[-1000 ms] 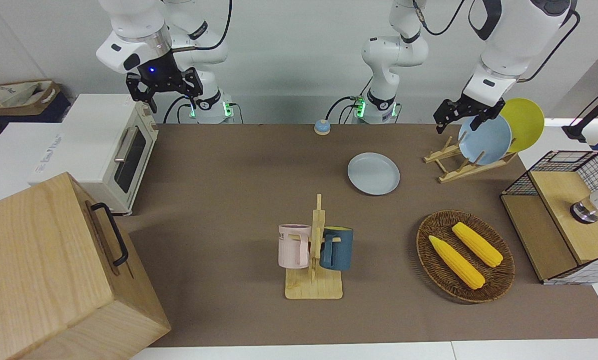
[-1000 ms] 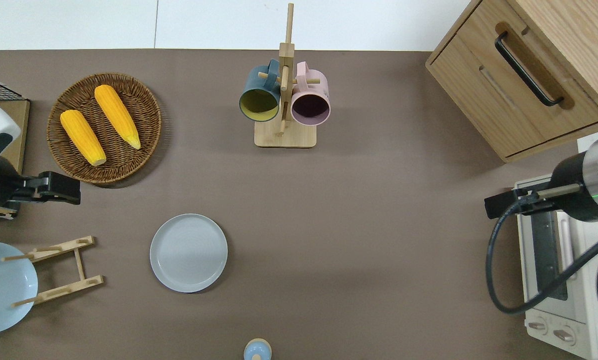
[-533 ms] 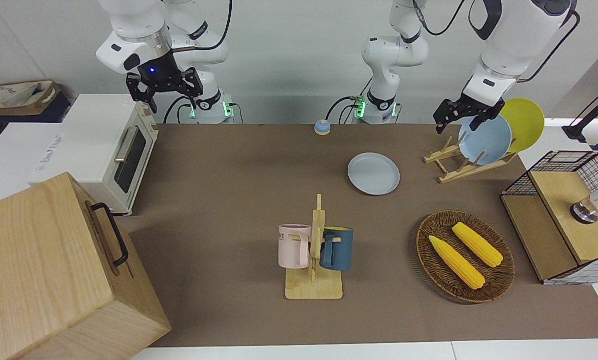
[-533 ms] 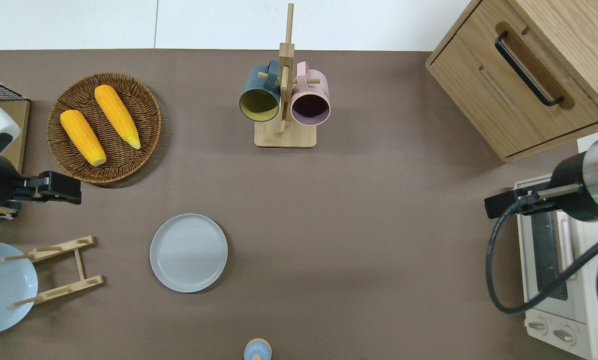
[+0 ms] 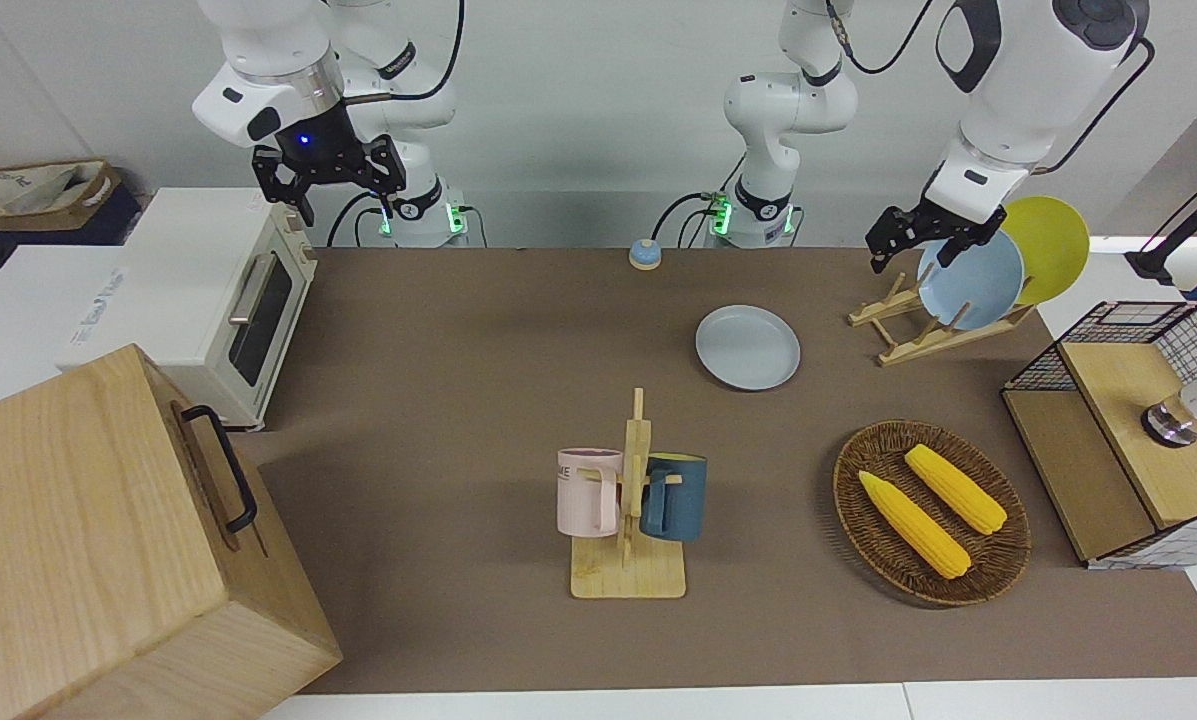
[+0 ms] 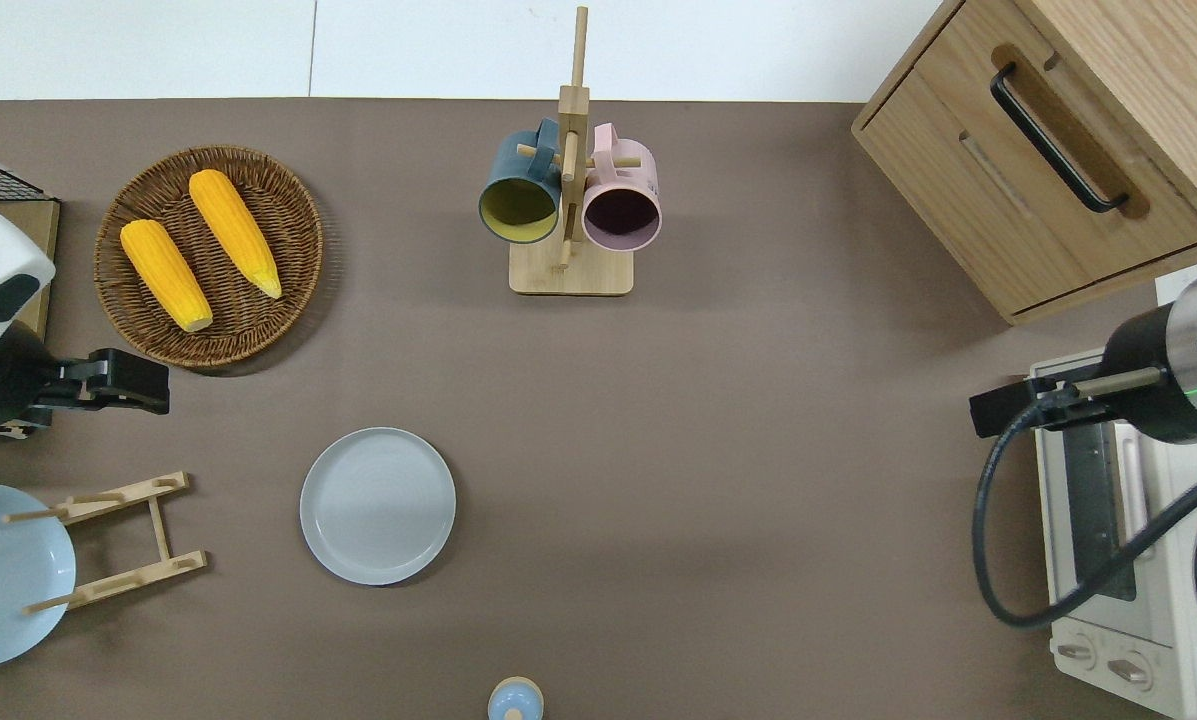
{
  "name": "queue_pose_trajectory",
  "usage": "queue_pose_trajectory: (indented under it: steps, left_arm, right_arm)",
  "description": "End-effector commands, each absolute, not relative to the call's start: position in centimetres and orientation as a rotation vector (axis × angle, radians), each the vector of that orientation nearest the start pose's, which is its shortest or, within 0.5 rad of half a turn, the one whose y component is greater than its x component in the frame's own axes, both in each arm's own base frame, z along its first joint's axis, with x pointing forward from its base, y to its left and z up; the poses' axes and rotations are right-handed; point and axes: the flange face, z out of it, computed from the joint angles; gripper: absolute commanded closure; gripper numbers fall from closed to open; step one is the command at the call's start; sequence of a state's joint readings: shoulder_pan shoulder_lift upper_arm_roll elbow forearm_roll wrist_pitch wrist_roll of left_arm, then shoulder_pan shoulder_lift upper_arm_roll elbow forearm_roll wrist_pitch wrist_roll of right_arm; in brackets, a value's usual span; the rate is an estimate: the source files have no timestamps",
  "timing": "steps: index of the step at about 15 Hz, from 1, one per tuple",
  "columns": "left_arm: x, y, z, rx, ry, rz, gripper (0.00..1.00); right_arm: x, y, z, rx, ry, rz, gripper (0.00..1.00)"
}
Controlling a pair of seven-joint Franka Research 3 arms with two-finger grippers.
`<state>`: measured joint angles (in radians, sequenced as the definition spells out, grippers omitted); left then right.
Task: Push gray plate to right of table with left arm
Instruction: 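Move the left gripper down beside the gray plate's edge nearest the robot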
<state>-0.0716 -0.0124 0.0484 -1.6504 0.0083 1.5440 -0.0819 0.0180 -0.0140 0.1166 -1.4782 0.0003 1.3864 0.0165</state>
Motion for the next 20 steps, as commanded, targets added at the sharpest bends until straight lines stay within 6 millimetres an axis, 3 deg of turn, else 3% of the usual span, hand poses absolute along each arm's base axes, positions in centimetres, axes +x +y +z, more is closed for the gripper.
queue_pose_trajectory:
  steps: [1,9,13,16,20]
  left_arm:
    - [52.0,-0.8,55.5,-3.149,-0.095,0.105,0.0]
    - [47.9,-1.1,45.0,-3.155,-0.089,0.016,0.0]
    - [46.4,-1.3,41.2,-3.169,-0.099,0.025,0.0]
    - [44.7,-1.9,37.2,-3.167,-0.083,-0.002,0.0]
    - [43.9,-2.6,34.7,-3.165,-0.084,-0.005,0.01]
  right_arm:
    - [52.3,6.9,66.4,-3.138,-0.158,0.126,0.017]
    - [52.3,7.0,66.4,-3.138,-0.16,0.126,0.017]
    - [52.3,7.0,66.4,-3.138,-0.16,0.126,0.017]
    - [52.3,6.9,66.4,-3.138,-0.158,0.126,0.017]
    - [52.3,6.9,66.4,-3.138,-0.158,0.126,0.017]
